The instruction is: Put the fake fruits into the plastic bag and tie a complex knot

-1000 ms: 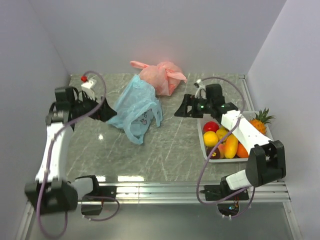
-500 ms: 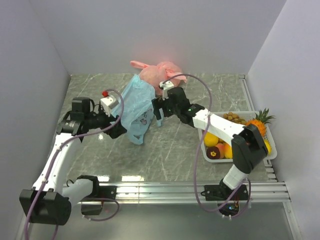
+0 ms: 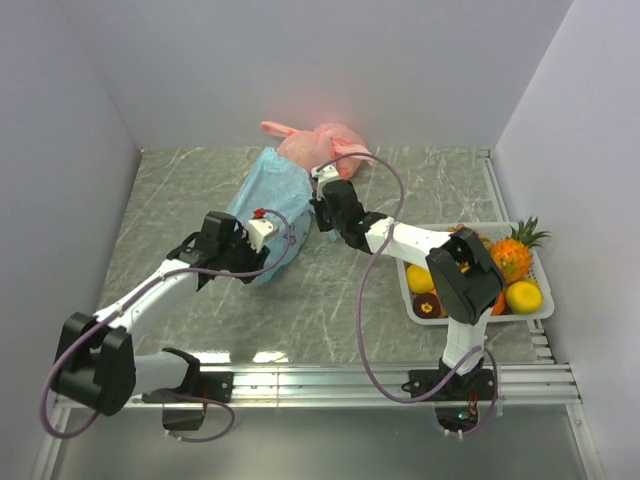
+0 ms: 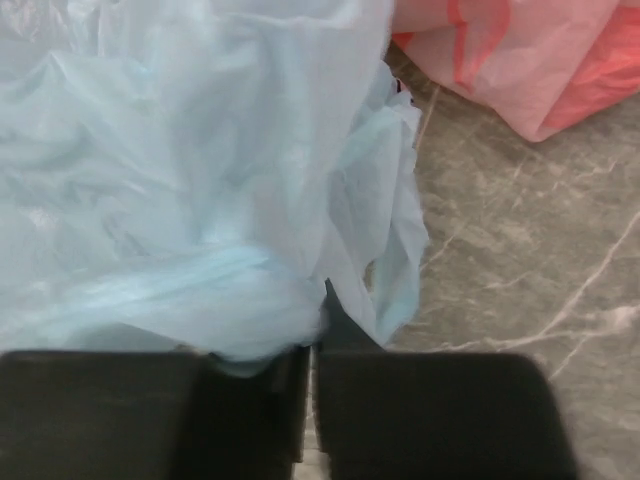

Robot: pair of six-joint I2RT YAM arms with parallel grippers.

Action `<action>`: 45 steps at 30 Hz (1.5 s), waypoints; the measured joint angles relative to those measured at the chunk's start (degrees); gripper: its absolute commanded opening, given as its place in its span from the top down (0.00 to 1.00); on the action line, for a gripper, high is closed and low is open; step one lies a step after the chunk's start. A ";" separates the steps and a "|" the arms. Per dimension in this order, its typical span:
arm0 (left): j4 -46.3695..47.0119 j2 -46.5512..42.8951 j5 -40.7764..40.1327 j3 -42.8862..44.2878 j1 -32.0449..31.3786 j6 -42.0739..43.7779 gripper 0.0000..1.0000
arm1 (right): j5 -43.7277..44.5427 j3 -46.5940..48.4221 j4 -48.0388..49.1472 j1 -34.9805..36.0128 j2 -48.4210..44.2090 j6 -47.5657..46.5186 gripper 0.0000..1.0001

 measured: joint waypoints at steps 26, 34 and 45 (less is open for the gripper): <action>-32.85 -4.17 14.56 19.96 13.99 21.90 0.01 | -30.29 9.27 -30.23 -13.81 -10.93 -21.55 1.00; -17.92 -8.57 7.78 20.28 -0.74 6.82 0.01 | -29.70 14.03 -37.31 -9.42 -11.89 -13.51 1.00; -7.72 -0.87 -8.37 16.68 -11.28 0.66 0.01 | -35.58 21.05 -46.38 -9.20 -11.87 -9.29 1.00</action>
